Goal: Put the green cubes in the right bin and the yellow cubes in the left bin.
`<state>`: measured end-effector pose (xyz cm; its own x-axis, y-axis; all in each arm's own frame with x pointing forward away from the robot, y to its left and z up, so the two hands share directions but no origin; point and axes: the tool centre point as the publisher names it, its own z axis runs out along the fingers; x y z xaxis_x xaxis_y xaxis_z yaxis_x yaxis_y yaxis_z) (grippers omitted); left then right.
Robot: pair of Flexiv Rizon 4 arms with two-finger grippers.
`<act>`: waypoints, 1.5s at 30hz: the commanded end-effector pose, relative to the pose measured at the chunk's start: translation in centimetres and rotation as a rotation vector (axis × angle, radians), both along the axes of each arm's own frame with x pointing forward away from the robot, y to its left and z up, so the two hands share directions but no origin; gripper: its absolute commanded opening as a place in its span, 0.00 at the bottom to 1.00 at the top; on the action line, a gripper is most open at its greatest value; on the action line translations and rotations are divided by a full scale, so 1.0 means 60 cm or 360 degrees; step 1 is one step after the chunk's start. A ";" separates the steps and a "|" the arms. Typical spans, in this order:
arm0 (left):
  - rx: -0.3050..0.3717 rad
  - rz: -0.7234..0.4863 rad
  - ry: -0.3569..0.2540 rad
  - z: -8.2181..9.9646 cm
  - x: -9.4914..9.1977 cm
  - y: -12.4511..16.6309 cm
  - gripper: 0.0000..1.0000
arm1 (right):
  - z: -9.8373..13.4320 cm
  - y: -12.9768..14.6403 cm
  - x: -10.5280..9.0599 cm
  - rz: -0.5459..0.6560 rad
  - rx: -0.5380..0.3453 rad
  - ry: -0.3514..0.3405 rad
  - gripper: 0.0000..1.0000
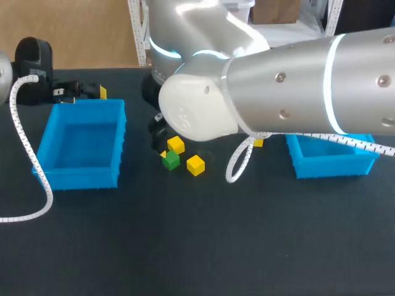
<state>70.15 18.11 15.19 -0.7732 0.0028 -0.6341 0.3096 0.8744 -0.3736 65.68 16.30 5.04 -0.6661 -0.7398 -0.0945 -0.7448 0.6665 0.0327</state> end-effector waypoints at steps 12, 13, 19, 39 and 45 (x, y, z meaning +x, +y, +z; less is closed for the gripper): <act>-0.0010 -0.0006 -0.0007 -0.002 0.000 0.002 1.00 | -0.048 0.013 -0.025 -0.0024 -0.0031 0.0027 1.00; -0.0010 -0.0006 -0.0007 -0.002 0.000 0.002 1.00 | -0.050 0.013 -0.024 -0.0030 -0.0033 0.0023 1.00; -0.0010 -0.0006 -0.0007 -0.002 0.000 0.002 1.00 | -0.066 0.019 -0.021 -0.0083 -0.0038 0.0014 1.00; -0.0010 -0.0006 -0.0007 -0.002 0.000 0.002 1.00 | -0.102 0.028 0.008 -0.0161 -0.0086 -0.0017 0.67; -0.0010 -0.0006 -0.0007 -0.002 0.000 0.002 1.00 | -0.108 0.027 0.004 -0.0165 -0.0095 -0.0009 0.00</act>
